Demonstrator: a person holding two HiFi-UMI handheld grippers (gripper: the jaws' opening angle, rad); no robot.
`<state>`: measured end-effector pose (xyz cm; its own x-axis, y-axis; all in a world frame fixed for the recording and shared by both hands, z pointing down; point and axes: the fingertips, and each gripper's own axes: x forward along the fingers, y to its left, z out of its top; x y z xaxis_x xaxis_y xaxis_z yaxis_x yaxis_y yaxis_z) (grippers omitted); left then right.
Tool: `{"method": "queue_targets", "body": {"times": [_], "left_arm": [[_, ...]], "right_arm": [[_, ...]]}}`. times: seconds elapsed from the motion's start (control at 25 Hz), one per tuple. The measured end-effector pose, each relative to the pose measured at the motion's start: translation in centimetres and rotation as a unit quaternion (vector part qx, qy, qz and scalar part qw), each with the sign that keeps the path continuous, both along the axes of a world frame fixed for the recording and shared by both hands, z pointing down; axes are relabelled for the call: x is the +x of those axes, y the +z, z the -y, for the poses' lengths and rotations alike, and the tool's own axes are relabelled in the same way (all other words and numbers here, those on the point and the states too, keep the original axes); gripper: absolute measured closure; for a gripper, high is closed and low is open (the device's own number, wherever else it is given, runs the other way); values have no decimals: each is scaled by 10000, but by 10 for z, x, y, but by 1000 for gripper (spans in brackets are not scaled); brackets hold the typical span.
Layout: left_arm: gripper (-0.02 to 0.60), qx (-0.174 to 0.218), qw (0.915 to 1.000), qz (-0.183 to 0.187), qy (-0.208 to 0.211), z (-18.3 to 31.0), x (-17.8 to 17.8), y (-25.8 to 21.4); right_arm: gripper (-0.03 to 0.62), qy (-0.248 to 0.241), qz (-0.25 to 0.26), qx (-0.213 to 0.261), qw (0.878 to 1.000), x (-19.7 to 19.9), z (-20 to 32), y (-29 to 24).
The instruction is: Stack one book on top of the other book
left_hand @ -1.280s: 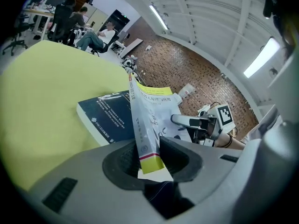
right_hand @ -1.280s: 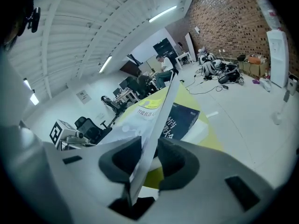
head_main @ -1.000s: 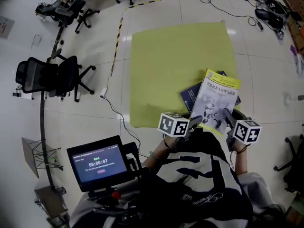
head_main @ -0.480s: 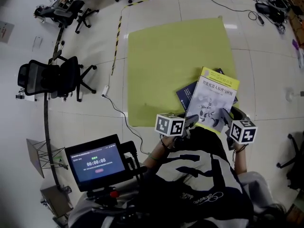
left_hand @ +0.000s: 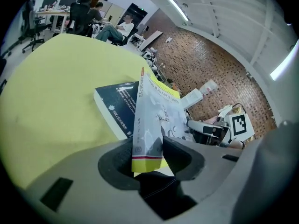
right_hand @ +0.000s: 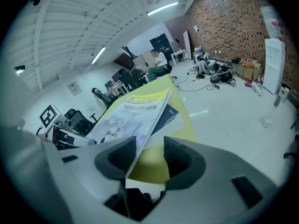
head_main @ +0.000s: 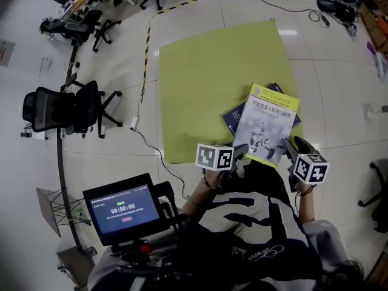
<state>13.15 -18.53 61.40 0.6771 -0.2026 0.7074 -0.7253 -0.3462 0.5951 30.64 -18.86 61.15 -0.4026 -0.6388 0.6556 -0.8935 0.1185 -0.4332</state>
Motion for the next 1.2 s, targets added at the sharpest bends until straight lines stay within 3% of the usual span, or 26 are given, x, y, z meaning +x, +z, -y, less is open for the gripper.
{"method": "queue_targets", "body": {"times": [0.16,0.36,0.44,0.6,0.92,1.2], "left_arm": [[430,-210,9992,328,-30,-5,-6,0],[430,-659,9972,351,10,-9,-13,2],[430,-848,9960,289,-18,-14,-23,2],[430,-1012,9945,-171,-203,-22,-42,-4],[431,-121,9922,-1239,-76,-28,-65,-50],[459,961,9838,-1489,261,-53,-108,-92]], "right_arm": [[411,98,23,40,9999,0,-8,-4],[411,290,49,89,9995,0,-14,-8],[411,388,49,102,9992,-4,-21,-12],[411,514,52,138,9986,-16,-37,-17],[411,824,259,423,9954,-57,-59,-42],[441,1104,948,759,9864,-133,-89,-63]]}}
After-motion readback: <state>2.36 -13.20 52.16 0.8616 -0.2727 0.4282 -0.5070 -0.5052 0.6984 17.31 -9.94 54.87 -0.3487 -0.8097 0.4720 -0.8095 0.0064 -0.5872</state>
